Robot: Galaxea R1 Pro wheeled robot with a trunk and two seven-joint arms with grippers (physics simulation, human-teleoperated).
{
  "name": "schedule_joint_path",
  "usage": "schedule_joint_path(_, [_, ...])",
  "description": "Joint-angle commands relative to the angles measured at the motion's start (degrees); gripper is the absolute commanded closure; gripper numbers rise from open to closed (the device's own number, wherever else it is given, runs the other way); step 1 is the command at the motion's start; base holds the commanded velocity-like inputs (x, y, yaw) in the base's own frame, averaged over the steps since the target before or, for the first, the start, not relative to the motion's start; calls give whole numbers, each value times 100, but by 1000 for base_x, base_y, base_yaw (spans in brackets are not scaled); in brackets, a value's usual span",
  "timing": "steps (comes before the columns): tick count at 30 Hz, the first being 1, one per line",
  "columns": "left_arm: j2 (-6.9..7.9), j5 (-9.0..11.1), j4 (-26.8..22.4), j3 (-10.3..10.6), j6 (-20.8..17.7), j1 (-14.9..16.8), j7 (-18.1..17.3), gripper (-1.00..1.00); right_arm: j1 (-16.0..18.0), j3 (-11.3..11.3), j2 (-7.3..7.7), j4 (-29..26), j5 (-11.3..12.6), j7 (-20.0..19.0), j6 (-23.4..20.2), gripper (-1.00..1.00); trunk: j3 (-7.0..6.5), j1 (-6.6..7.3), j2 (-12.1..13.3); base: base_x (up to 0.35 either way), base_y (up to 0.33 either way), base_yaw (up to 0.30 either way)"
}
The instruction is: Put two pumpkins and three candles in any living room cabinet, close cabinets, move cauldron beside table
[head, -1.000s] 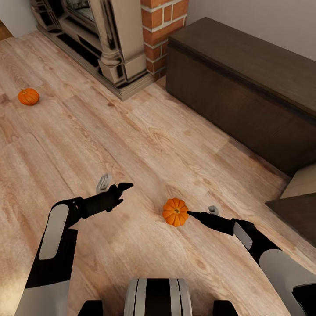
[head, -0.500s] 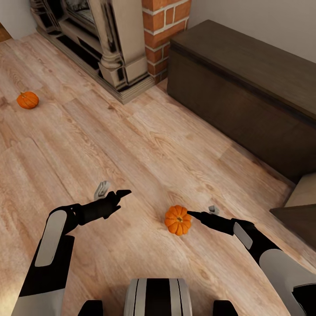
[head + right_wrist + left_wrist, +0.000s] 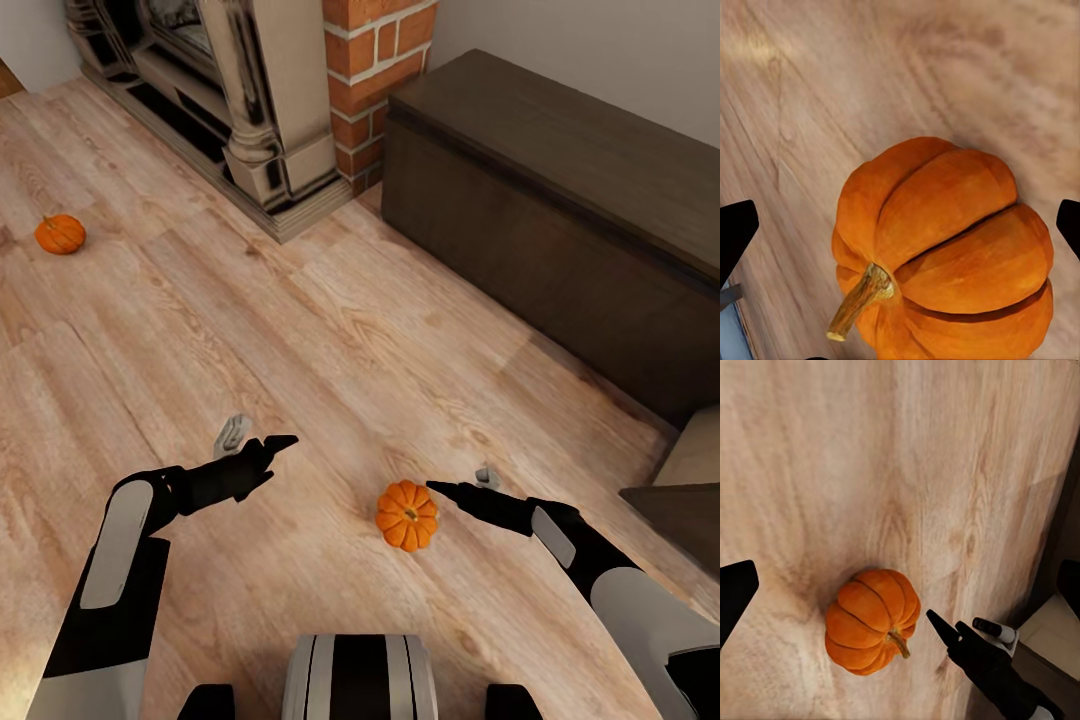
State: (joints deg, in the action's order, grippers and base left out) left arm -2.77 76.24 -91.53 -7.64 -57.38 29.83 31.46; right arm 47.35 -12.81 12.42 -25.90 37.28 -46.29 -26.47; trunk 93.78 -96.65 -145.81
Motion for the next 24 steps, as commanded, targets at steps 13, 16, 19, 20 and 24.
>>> schedule_joint_path(13, [-5,71,-57,-34,42,62,51,-100,3,-50,-2,-3,53,-3,-80,-100,180,-20,-12,14,0,0])
schedule_joint_path(16, [-4,77,-57,-35,43,69,52,-100,3,-57,-2,-3,52,-8,-99,-100,247,-28,-16,0,0,0])
schedule_joint_path(19, [-1,85,-58,-36,43,68,38,-100,3,-60,-3,-3,51,-10,-108,-100,247,-28,-16,0,0,0])
schedule_joint_path(20, [1,86,-58,-36,43,68,34,-100,3,-61,-3,-3,51,-10,-110,-100,247,-28,-16,0,0,0])
schedule_joint_path(24, [3,92,-58,-40,43,67,29,-100,3,-63,-3,-3,51,-11,-111,-100,247,-28,-16,0,0,0])
